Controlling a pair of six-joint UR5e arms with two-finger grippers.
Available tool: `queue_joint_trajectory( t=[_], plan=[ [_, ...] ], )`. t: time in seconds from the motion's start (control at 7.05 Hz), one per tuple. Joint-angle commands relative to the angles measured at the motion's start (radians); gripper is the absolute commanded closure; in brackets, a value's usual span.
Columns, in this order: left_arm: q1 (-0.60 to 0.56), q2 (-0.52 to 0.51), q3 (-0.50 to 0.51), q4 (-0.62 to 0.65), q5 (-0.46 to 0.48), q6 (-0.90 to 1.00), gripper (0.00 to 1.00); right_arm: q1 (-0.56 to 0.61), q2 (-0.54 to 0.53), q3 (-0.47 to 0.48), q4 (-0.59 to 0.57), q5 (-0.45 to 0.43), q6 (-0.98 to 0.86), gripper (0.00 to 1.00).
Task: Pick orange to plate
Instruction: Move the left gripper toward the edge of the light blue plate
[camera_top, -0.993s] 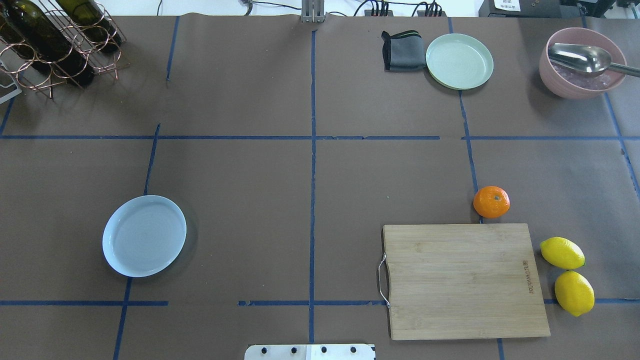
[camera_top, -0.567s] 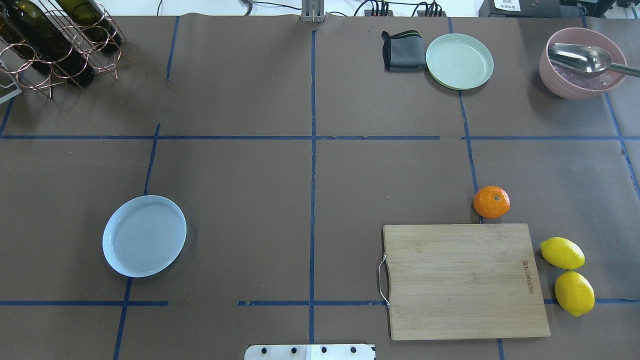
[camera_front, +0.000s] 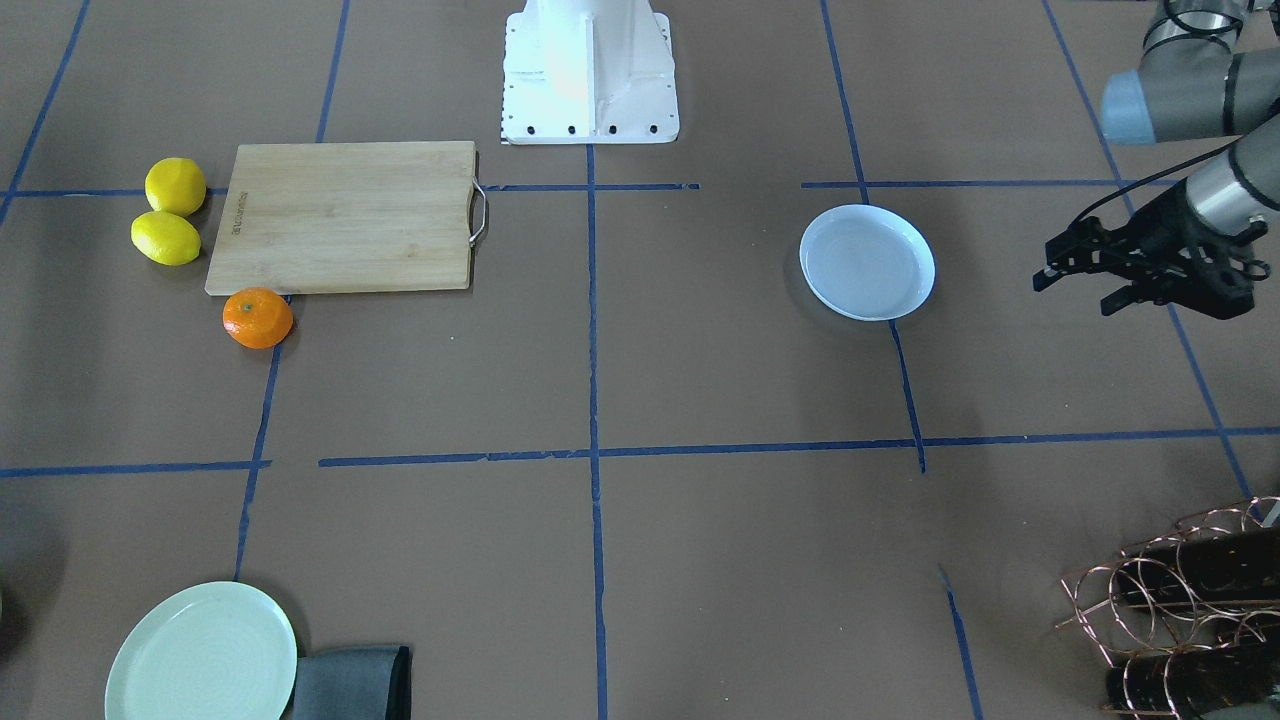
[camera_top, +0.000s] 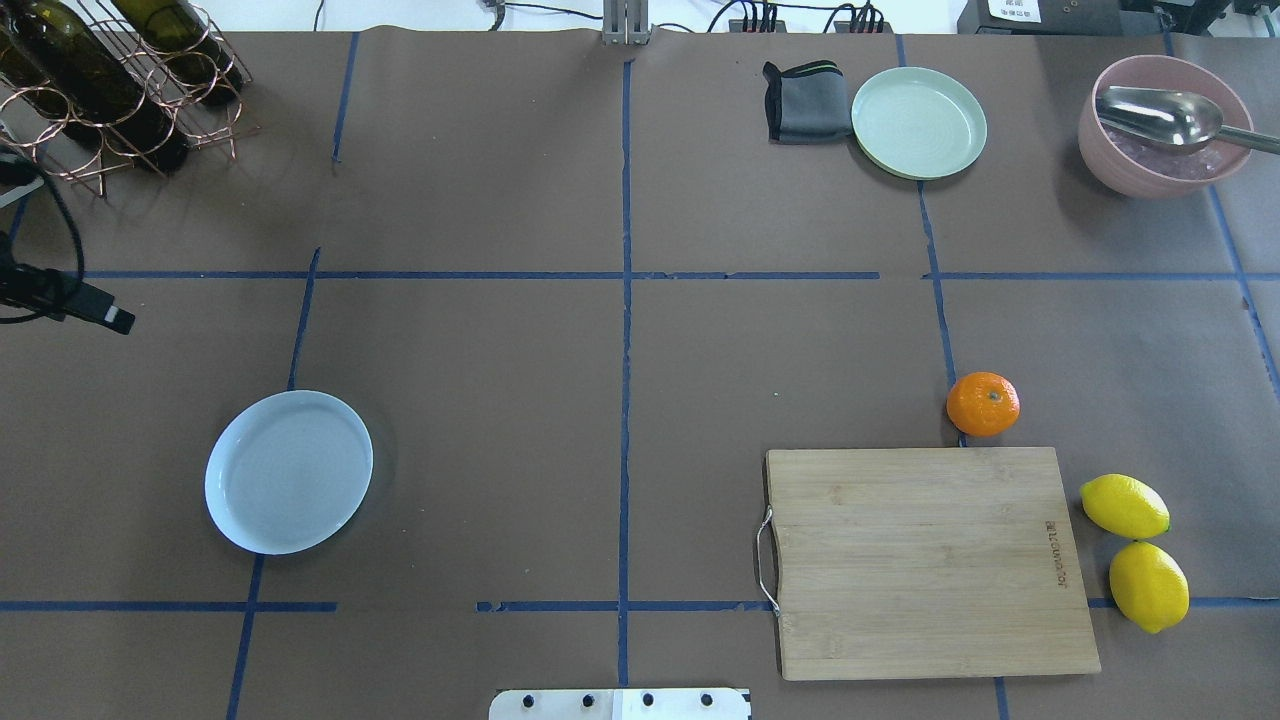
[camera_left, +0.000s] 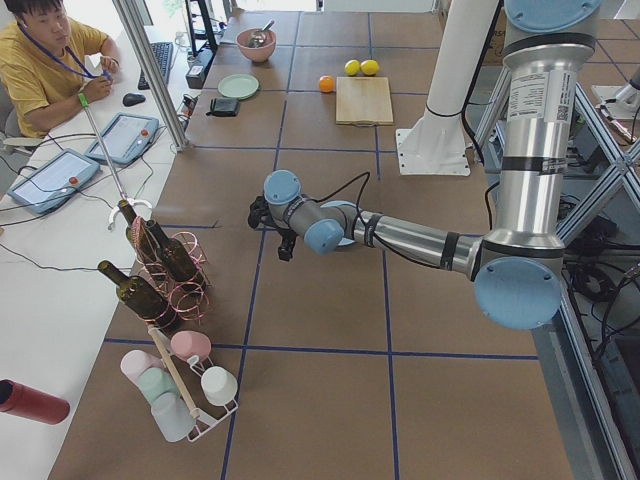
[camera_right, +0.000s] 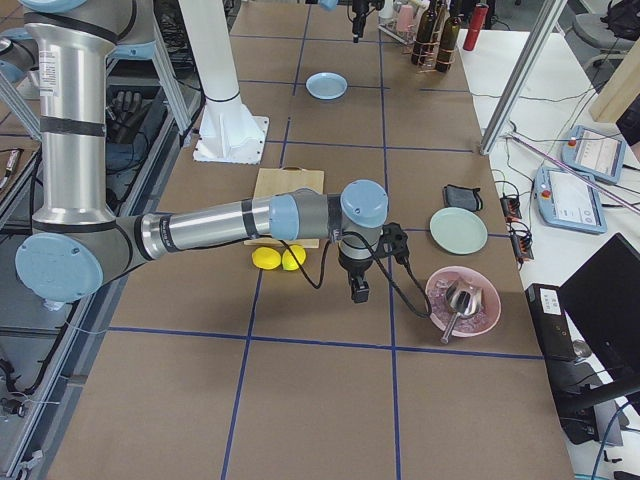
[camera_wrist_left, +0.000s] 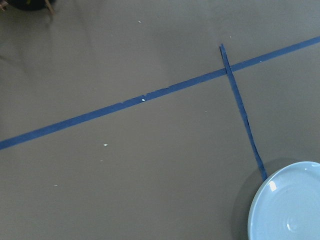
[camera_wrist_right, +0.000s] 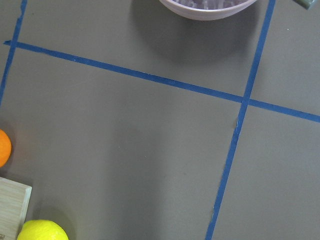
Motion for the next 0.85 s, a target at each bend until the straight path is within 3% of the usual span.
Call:
queue_joint_trajectory(
  t=[0.0,0.71],
  plan=[
    [0.14,-0.005,0.003,-0.098,0.162,-0.24,0.04,-0.01,0.0,-0.001,0.0,-0.004,0.001,0.0],
    [0.295,0.023,-0.005,-0.098,0.226,-0.293,0.06,-0.01,-0.001,0.002,-0.001,0.004,0.01,0.0]
  ],
)
